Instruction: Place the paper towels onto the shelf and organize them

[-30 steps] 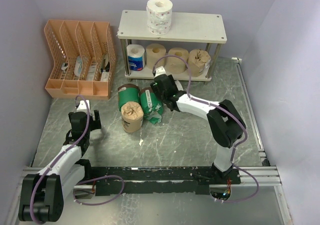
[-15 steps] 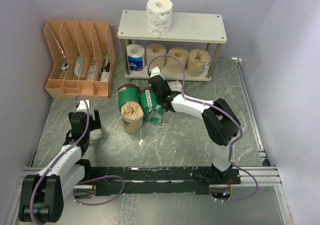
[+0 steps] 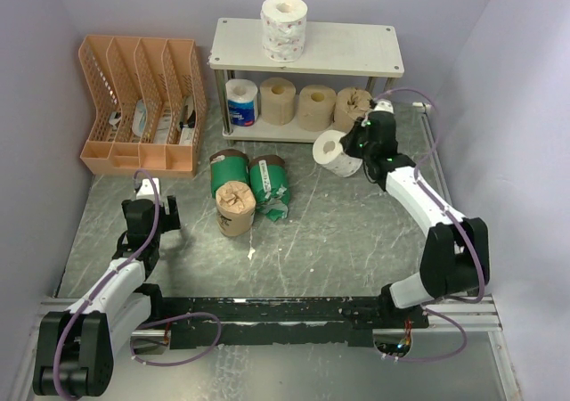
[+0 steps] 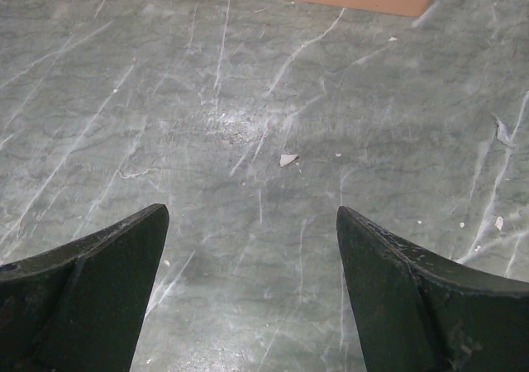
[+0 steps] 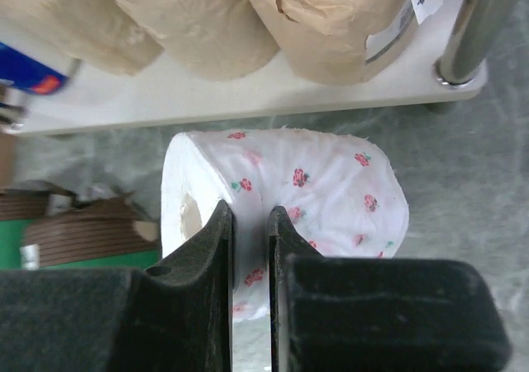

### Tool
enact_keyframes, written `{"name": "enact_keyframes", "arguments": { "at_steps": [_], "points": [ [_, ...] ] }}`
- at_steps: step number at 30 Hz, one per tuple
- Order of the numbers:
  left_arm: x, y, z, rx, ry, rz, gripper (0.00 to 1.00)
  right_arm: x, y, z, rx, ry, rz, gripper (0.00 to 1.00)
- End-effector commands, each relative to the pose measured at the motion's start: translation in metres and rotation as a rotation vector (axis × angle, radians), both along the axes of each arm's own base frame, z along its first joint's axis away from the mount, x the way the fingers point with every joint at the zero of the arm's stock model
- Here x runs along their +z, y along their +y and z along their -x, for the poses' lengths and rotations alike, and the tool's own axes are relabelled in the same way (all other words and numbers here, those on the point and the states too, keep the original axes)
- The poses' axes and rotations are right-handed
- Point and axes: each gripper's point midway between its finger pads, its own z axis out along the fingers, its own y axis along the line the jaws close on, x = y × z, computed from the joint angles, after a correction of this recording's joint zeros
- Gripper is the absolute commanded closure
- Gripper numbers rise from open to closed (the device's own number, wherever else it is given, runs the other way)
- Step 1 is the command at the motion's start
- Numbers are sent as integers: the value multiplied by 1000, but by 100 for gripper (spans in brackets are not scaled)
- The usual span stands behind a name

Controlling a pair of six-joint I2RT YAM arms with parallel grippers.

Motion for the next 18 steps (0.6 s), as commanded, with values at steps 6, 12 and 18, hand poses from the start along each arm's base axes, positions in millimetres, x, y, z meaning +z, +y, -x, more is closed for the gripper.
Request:
{"name": "enact_keyframes", "arguments": {
  "at_steps": [6,12,18],
  "points": [
    [14,-3,-8,-14,-55,9,6,49,36,15,192,-44,-582,100],
    [13,-4,-8,-15,-53,8,6,103,41,23,243,-124,-729,100],
    [13,-4,-9,-18,-53,7,6,202,29,24,215,-284,-773,100]
  ]
}}
